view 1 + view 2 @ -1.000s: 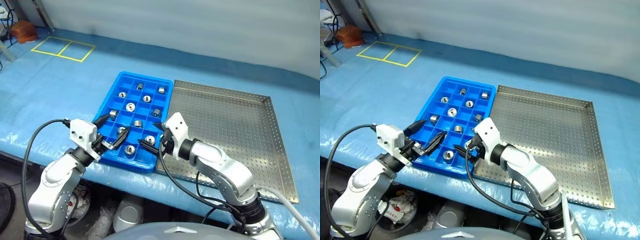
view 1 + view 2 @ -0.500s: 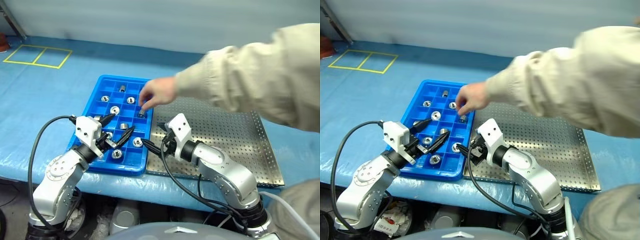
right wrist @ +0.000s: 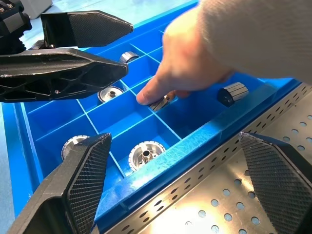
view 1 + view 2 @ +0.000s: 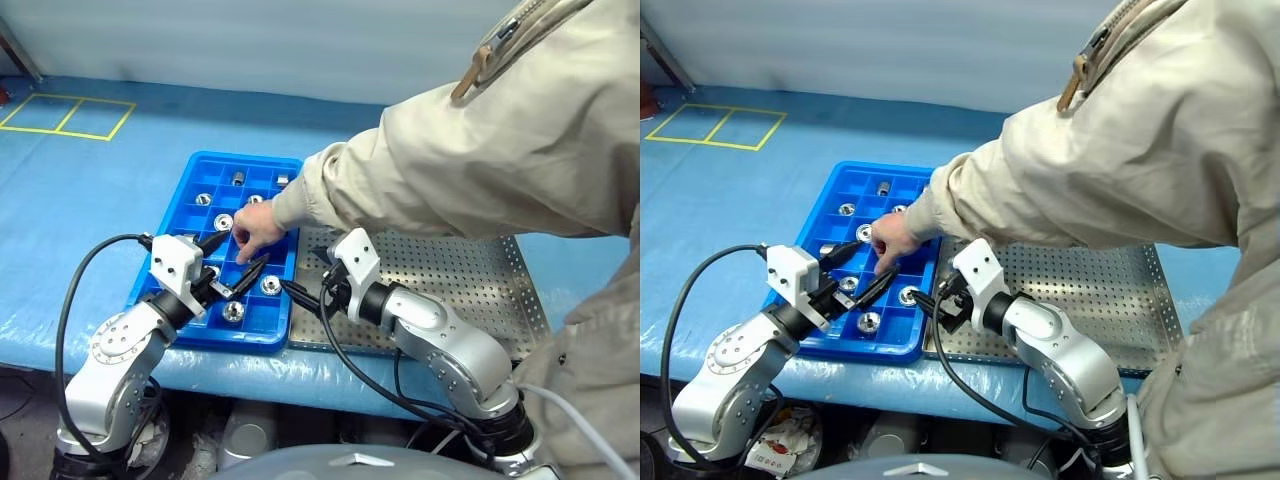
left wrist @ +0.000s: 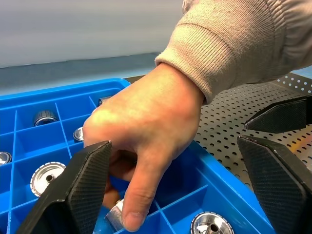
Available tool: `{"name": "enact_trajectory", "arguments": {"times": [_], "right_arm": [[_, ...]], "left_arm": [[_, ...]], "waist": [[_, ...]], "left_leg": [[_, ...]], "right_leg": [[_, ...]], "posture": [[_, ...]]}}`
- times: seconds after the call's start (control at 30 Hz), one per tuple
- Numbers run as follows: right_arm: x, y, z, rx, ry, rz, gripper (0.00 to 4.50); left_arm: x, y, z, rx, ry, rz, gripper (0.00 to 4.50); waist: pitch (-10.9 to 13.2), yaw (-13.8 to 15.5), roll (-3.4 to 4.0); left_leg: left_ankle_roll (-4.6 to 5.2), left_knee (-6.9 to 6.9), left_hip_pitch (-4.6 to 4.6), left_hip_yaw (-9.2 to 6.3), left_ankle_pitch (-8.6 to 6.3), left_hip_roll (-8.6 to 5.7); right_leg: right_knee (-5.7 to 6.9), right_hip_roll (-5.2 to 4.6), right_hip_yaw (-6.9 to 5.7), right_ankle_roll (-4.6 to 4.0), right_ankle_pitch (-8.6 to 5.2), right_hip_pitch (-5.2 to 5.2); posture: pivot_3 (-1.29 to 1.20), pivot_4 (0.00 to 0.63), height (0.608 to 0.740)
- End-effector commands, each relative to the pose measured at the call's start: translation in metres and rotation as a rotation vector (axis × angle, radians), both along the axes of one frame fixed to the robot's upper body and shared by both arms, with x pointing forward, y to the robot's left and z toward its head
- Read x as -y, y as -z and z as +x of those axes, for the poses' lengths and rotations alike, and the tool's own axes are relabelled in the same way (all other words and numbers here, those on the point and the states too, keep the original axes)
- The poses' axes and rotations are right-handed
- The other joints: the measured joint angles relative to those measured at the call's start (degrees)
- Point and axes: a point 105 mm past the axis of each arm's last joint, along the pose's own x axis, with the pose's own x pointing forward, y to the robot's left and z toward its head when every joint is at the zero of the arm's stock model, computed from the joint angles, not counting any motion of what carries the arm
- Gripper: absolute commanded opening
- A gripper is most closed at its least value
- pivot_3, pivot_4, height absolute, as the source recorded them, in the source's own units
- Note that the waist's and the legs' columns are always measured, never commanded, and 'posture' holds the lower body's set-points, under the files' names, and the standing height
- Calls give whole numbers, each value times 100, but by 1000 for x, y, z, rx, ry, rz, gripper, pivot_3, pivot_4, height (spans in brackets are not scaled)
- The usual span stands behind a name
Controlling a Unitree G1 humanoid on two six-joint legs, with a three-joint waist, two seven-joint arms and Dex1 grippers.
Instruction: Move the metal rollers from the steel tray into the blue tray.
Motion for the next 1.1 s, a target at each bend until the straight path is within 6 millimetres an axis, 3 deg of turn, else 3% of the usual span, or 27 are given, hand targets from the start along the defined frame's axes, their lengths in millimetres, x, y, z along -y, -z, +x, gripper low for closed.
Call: {"name": "enact_trajectory", "arguments": {"times": [0.03,1.1], "right_arm": [[-2,-10,-3,35,-11,22,4438],[-2,-9,-5,37,-10,16,4438]], "left_arm": [[4,-8,-2,28,22,-7,4500],[6,-6,-1,19,44,-5,4500]], "waist": [[0,-1,0],[0,-38,0]], "left_leg": [[0,0,0,0,0,0],[0,0,2,1,0,0]], "right_leg": [[0,0,0,0,0,0],[2,1,2,3,2,0]], "posture": [[323,150,740],[309,150,740]]}}
